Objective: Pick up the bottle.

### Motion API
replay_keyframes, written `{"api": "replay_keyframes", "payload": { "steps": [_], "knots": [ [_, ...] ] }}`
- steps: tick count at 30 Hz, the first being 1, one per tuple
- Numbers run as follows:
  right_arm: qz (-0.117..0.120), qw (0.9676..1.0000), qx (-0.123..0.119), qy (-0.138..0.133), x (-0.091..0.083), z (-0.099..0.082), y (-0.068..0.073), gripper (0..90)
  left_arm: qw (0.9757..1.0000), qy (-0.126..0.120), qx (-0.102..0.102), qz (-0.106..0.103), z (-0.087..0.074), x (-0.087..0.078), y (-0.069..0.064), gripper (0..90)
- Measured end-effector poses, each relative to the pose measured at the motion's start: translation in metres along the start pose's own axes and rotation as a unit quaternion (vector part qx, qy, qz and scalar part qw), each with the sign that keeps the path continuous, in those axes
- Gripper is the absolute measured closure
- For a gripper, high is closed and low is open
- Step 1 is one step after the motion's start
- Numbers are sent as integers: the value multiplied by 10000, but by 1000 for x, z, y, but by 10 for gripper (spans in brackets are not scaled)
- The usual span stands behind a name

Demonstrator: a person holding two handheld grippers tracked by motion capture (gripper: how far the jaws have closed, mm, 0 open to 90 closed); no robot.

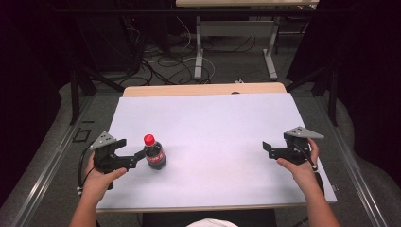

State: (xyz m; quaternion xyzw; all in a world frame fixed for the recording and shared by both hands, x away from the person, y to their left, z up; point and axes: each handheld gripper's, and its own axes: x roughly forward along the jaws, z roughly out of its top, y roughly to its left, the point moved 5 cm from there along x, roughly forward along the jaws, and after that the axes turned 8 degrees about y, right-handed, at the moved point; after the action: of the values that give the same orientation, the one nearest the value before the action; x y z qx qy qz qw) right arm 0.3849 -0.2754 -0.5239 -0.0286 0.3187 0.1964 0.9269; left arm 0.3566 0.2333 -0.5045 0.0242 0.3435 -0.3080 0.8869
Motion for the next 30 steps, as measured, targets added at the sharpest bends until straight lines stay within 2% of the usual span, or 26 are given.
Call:
{"api": "replay_keyframes", "payload": {
  "steps": [3,4,5,7,8,9,12,16,18,23,30],
  "knots": [
    [26,9999,-86,55,1,-1,0,85,9999,78,121,-49,-1,7,-5,74],
    [26,9999,-86,55,1,-1,0,85,9999,83,83,-96,-1,9,-8,74],
    [11,9999,-130,79,1,-1,1,91,9997,88,195,-85,-2,11,-8,81],
    [16,9999,-78,95,1,-1,3,91,9997,118,186,-143,-3,16,-12,84],
    [20,9999,-88,90,1,-1,3,92,9994,144,291,-123,-3,18,-12,89],
    [53,9999,-103,74,2,-1,4,92,9992,171,303,-182,-5,22,-15,95],
    [-24,9998,-177,49,3,-1,4,99,9990,172,360,-188,-5,26,-17,108],
    [53,9998,-193,85,4,-2,6,109,9986,206,439,-190,-7,37,-21,119],
    [35,9997,-218,114,5,-2,7,109,9987,220,393,-225,-8,42,-23,130],
    [24,9997,-227,83,5,-2,7,109,9983,304,438,-246,-10,53,-23,160],
    [93,9996,-237,106,7,-3,9,118,9981,361,468,-188,-9,64,-21,188]
  ]
}}
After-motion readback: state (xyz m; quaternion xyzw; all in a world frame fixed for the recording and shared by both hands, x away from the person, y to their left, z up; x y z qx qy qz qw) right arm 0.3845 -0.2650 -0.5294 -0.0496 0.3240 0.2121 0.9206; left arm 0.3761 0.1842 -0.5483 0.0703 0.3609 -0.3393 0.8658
